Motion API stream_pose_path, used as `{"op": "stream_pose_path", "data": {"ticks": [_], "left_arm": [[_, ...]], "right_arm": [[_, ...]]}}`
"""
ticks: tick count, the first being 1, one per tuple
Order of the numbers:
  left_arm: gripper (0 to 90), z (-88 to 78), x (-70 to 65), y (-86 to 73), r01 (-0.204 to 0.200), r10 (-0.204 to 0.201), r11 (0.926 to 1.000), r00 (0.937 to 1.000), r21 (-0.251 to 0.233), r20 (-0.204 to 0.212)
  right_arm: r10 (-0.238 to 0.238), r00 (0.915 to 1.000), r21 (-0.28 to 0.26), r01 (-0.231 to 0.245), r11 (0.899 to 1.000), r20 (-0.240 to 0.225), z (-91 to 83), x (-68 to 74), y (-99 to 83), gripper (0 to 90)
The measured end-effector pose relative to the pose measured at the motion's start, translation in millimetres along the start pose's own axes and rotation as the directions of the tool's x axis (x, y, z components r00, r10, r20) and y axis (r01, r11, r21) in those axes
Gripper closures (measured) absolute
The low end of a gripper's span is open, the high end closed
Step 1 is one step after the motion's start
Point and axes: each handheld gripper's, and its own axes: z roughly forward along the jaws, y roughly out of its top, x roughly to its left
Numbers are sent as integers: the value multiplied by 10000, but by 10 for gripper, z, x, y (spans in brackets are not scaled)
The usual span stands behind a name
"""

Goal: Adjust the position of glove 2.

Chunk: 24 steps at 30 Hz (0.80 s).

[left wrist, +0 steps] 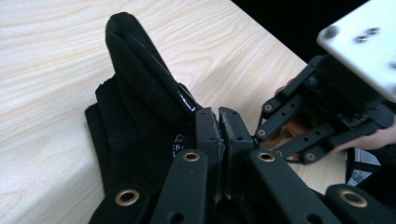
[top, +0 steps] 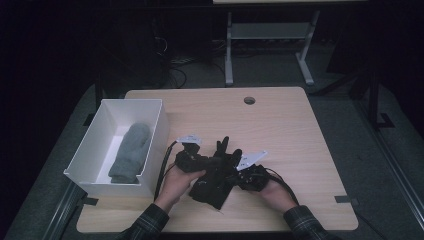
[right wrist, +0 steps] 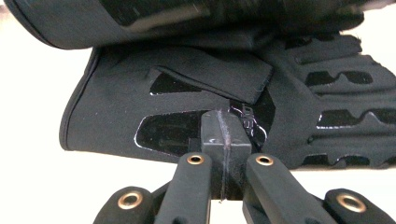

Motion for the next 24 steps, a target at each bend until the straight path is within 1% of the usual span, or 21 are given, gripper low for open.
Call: {"op": "stream_pose_path", "data": {"ticks": [1,2,3,4,5,7,9,10,11,12,14,16,17,18,20,24], "left_arm": [[875,19,3,-2,10,-10,10000,10000,36,1],[875,34,5,-3,-23,23,10000,10000,84,26],[875,50,-3,-4,-17,17,10000,10000,98,9],[875,64,-11,-4,-62,62,9999,10000,141,-15],[875,81,-24,-6,-68,68,9999,10000,149,-40],[875,112,-44,-7,-180,184,9995,9998,275,-120],[875,147,-59,-10,-183,187,9993,9998,324,-113],[874,166,-69,-12,-145,150,9994,9998,305,-138],[875,180,-72,-12,-177,181,9992,9998,347,-116],[875,196,-79,-14,-177,181,9992,9998,356,-99],[874,224,-93,-15,-198,202,9990,9997,400,-97],[874,250,-112,-16,-201,203,9990,9998,406,-42],[874,262,-120,-17,-249,251,9987,9997,453,-33],[875,275,-128,-18,-260,262,9985,9997,475,-32],[874,305,-145,-22,-309,310,9981,9995,539,-4],[874,357,-158,-36,-386,387,9965,9993,742,1]], "right_arm": [[-68,10000,-3,68,10000,53,-10,10,8,900],[-273,9995,-14,274,9996,185,-39,3,6,900],[-61,9998,-140,64,9999,184,-82,-1,5,900],[33,9996,-220,-27,9998,270,-133,-27,-4,900],[98,9992,-316,-85,9995,399,-181,-65,-22,900],[391,9971,-371,-367,9986,653,-262,-154,-75,900],[706,9951,-420,-678,9968,694,-308,-232,-130,900],[745,9948,-381,-720,9967,688,-311,-257,-149,900],[675,9952,-271,-658,9975,705,-302,-266,-159,900],[794,9946,-217,-782,9967,661,-285,-253,-158,900],[657,9968,-199,-648,9977,453,-229,-239,-148,900],[499,9981,-62,-497,9987,354,-168,-214,-124,900],[497,9981,43,-499,9987,350,-139,-196,-112,900],[405,9984,43,-407,9992,392,-116,-187,-105,900],[378,9988,-1,-378,9993,314,-99,-178,-93,900],[408,9987,-21,-407,9992,316,-91,-170,-92,900]]}}
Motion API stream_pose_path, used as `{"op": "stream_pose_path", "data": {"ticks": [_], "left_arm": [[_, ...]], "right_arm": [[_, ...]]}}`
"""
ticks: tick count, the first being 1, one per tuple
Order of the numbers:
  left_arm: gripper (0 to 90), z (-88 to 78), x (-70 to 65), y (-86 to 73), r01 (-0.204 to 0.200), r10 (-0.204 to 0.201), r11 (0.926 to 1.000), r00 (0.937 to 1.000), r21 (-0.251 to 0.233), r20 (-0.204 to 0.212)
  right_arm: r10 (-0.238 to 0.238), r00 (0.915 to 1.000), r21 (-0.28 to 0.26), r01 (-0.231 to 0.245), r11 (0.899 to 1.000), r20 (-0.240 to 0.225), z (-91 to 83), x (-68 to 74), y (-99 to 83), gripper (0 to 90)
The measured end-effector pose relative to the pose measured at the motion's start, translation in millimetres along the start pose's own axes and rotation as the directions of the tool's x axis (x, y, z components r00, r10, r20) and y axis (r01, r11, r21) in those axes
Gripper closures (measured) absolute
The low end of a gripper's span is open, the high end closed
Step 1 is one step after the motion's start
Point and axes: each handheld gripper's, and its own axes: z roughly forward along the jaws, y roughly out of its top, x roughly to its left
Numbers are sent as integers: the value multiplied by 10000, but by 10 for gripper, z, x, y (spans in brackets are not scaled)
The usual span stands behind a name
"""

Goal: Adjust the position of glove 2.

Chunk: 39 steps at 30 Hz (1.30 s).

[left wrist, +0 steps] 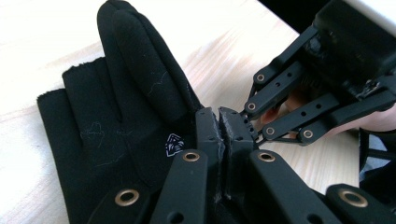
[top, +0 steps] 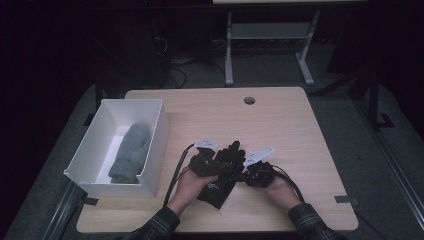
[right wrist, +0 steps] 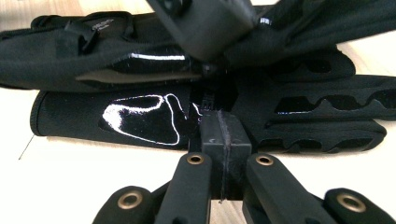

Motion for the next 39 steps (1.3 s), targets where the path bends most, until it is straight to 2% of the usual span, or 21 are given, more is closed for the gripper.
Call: {"op": "stream_pose_path", "data": {"ticks": [2,4,6,9,11,13,14,16,17,19,23,25,31,32,33,34,35,36,38,39], "left_arm": [[867,11,5,-13,3,-2,10000,10000,57,-23],[856,10,15,-19,-14,14,9999,10000,103,27],[829,9,15,-22,46,-47,9999,9999,100,138],[762,31,10,-27,98,-109,9996,9990,246,431],[718,53,2,-37,8,-31,9991,9984,412,556],[746,74,-14,-45,-108,79,9985,9985,541,535],[800,78,-19,-49,-228,188,9974,9981,684,586],[884,96,-47,-57,-413,375,9953,9983,875,452],[895,109,-60,-63,-472,433,9938,9982,1002,408],[895,122,-75,-74,-746,715,9889,9970,1286,289],[895,111,-95,-100,-1010,1013,9813,9948,1639,67],[896,91,-86,-116,-1202,1234,9752,9923,1858,-58],[896,-32,-48,-181,-1482,1580,9636,9871,2224,-266],[896,-67,-32,-195,-1556,1675,9592,9854,2360,-312],[896,-88,-24,-210,-1550,1683,9595,9850,2353,-372],[896,-113,-10,-219,-1561,1706,9586,9845,2384,-414],[896,-141,9,-224,-1616,1779,9554,9830,2472,-451],[896,-159,18,-233,-1518,1697,9588,9839,2401,-559],[896,-201,48,-243,-1611,1834,9557,9806,2463,-699],[896,-211,47,-249,-1491,1723,9594,9818,2393,-792]], "right_arm": [[30,10000,19,-30,10000,-21,-5,-1,1,900],[-154,9998,-3,154,9999,156,-24,-19,-2,900],[53,9996,-144,-49,9999,276,-74,-31,-2,868],[191,9972,-396,-162,9991,726,-176,-117,-37,789],[512,9932,-478,-465,9978,1043,-251,-172,-75,746],[625,9887,-521,-559,9971,1365,-306,-231,-117,692],[699,9860,-520,-626,9967,1516,-340,-274,-147,671],[813,9805,-533,-729,9959,1787,-386,-323,-188,645],[871,9790,-542,-783,9955,1846,-403,-348,-206,624],[968,9740,-580,-866,9945,2049,-428,-387,-237,578],[1034,9638,-504,-939,9943,2457,-460,-450,-302,501],[1060,9607,-440,-980,9942,2565,-479,-491,-343,485],[1298,9490,-281,-1271,9915,2872,-567,-626,-477,455],[1403,9461,-324,-1368,9901,2920,-578,-637,-493,446],[1352,9446,-345,-1309,9908,2992,-601,-668,-524,443],[1502,9425,-366,-1460,9886,2987,-621,-678,-543,435],[1526,9416,-385,-1479,9883,3002,-637,-696,-561,422],[1544,9406,-401,-1493,9880,3022,-654,-712,-578,418],[1634,9378,-472,-1565,9866,3062,-685,-732,-616,389],[1592,9380,-536,-1499,9872,3079,-698,-749,-641,382]]}}
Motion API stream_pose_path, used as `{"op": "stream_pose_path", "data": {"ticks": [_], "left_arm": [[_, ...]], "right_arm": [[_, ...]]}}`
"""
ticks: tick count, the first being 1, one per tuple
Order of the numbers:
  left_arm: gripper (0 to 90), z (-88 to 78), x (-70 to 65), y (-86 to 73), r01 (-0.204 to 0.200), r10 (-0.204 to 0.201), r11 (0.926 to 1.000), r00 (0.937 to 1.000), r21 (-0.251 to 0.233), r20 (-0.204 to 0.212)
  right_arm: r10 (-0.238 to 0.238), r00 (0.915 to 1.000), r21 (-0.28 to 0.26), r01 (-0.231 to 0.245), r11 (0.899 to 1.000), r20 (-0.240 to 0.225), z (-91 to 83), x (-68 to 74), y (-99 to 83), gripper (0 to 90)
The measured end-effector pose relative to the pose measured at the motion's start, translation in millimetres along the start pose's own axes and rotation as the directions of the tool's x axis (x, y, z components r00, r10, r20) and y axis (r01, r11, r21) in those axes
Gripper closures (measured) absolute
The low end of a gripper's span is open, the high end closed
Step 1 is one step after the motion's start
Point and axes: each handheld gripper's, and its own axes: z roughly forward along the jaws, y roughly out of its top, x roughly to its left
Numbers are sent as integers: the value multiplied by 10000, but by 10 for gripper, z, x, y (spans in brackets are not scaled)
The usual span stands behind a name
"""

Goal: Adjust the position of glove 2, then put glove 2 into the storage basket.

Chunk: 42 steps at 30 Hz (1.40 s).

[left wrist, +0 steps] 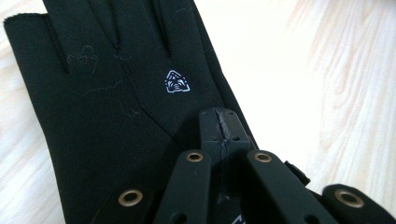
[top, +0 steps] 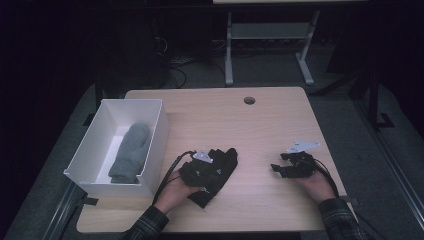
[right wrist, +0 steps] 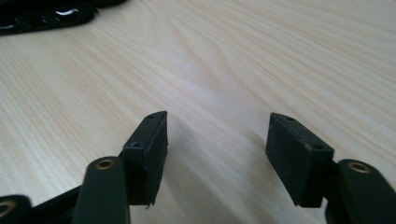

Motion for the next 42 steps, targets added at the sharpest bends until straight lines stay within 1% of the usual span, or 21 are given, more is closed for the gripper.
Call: {"op": "stream_pose_path", "data": {"ticks": [2,4,5,7,9,10,12,15,16,18,20,24,25,27,28,30,34,38,39,40,42], "left_arm": [[886,-17,9,-13,-12,12,9999,10000,-101,-43],[818,-38,4,-13,-1,-2,9997,9999,-260,-115],[775,-72,7,-3,-232,225,9995,9993,-233,-288],[680,-115,-14,18,-15,-37,9972,9977,-753,-681],[575,-173,-7,33,-2,-111,9948,9938,-1019,-1109],[522,-199,0,37,124,-300,9916,9902,-1284,-1366],[412,-217,33,33,287,-521,9890,9856,-1449,-1607],[310,-180,88,15,449,-684,9908,9803,-1280,-1853],[273,-158,101,10,477,-712,9915,9777,-1212,-1976],[229,-118,123,7,469,-710,9928,9716,-1103,-2259],[229,-87,139,12,416,-640,9941,9704,-998,-2329],[229,-20,128,20,281,-423,9977,9689,-615,-2438],[230,-2,126,21,192,-295,9988,9687,-440,-2464],[230,33,131,17,188,-259,9993,9688,-311,-2463],[229,46,137,14,272,-319,9994,9696,-229,-2426],[228,55,156,9,289,-324,9994,9714,-184,-2351],[218,76,170,-6,229,-256,9996,9713,-138,-2365],[216,91,193,-22,368,-398,9992,9742,-176,-2222],[216,91,193,-25,331,-370,9992,9745,-211,-2215],[223,91,185,-26,345,-383,9992,9747,-210,-2204],[260,86,172,-20,219,-248,9996,9766,-158,-2135]], "right_arm": [[165,9999,-78,-165,9998,-3,-14,-31,-29,353],[263,9996,-106,-263,9996,58,-18,-48,-46,321],[263,9996,-128,-262,9996,75,-15,-52,-49,305],[292,9995,-276,-289,9992,131,4,-53,-58,265],[370,9992,-380,-364,9986,162,18,-43,-65,245],[305,9994,-362,-298,9989,180,18,-47,-65,242],[382,9991,-367,-375,9986,179,24,-41,-59,237],[420,9989,-362,-413,9985,184,29,-38,-56,232],[423,9989,-367,-416,9985,191,30,-38,-55,231],[429,9989,-360,-422,9985,195,32,-37,-53,230],[440,9988,-353,-433,9984,202,32,-36,-53,229],[455,9987,-342,-447,9984,224,35,-34,-49,228],[457,9987,-338,-449,9984,222,35,-33,-49,228],[454,9987,-337,-447,9984,225,35,-33,-48,228],[453,9987,-338,-445,9984,228,36,-33,-48,228],[456,9987,-336,-448,9984,230,36,-33,-48,228],[470,9986,-343,-462,9983,237,38,-30,-46,228],[503,9984,-358,-494,9981,239,43,-23,-41,228],[494,9985,-370,-485,9981,231,44,-22,-41,228],[455,9987,-367,-447,9983,223,45,-22,-41,228],[445,9988,-358,-437,9984,205,45,-18,-41,228]]}}
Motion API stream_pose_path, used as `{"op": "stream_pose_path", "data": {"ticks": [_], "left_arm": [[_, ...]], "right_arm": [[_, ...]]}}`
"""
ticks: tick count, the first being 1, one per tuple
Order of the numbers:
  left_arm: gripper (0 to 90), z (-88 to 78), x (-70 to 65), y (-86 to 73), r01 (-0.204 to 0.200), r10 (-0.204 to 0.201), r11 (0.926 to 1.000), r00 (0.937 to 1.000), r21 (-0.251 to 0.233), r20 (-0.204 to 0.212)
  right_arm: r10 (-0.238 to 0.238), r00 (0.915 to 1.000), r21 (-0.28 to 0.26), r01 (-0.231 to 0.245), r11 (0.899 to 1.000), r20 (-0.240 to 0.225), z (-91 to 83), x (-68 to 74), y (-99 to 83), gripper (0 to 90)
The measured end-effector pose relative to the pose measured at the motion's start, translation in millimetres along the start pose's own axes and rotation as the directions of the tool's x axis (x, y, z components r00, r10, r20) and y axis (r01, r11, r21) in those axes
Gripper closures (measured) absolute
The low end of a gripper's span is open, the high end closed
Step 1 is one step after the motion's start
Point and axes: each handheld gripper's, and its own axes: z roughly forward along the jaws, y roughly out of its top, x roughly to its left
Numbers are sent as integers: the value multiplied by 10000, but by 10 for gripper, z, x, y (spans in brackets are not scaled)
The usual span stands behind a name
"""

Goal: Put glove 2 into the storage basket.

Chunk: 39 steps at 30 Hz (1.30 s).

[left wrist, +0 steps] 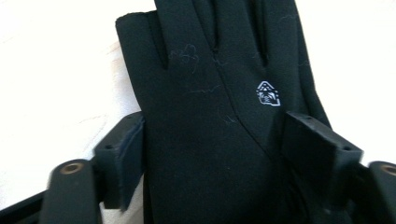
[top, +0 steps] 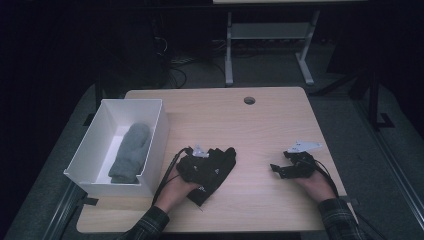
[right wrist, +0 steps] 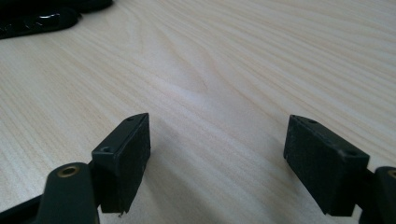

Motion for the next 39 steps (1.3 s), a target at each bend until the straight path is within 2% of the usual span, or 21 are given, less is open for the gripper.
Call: {"op": "stream_pose_path", "data": {"ticks": [3,4,7,8,11,18,19,20,23,24,29,39], "left_arm": [[369,-11,-13,8,-129,130,9999,9996,-24,263],[417,-23,-11,16,-324,321,9994,9986,82,411],[557,-25,-25,28,-310,302,9995,9969,98,726],[579,-25,-25,34,-249,236,9996,9964,150,809],[624,-29,-25,51,-406,381,9989,9952,251,905],[663,-45,-11,92,-331,288,9988,9935,372,1102],[665,-44,-23,96,-179,144,9994,9936,298,1118],[666,-56,-21,106,-345,302,9987,9934,379,1106],[666,-97,-36,134,-245,218,9995,9927,217,1184],[666,-117,-44,143,-80,68,9999,9923,88,1239],[665,-298,-44,230,78,-60,9999,9924,-140,1232],[665,-798,10,535,-47,75,9995,9962,-328,871]], "right_arm": [[-11,10000,6,11,10000,-1,0,0,0,228],[-13,10000,10,13,10000,-4,0,0,0,228],[-10,10000,17,10,10000,-2,0,1,0,228],[-13,10000,20,13,10000,-6,0,1,1,228],[-13,10000,12,13,10000,-10,6,6,5,228],[-22,10000,3,22,10000,-20,7,7,5,228],[-23,10000,7,23,10000,-25,6,7,6,228],[-21,10000,3,21,10000,-20,7,7,5,228],[-19,10000,8,19,10000,-24,6,8,6,228],[-22,10000,3,22,10000,-20,7,7,5,229],[-11,10000,7,11,10000,-25,6,8,6,228],[-20,10000,-33,20,10000,-15,10,7,6,228]]}}
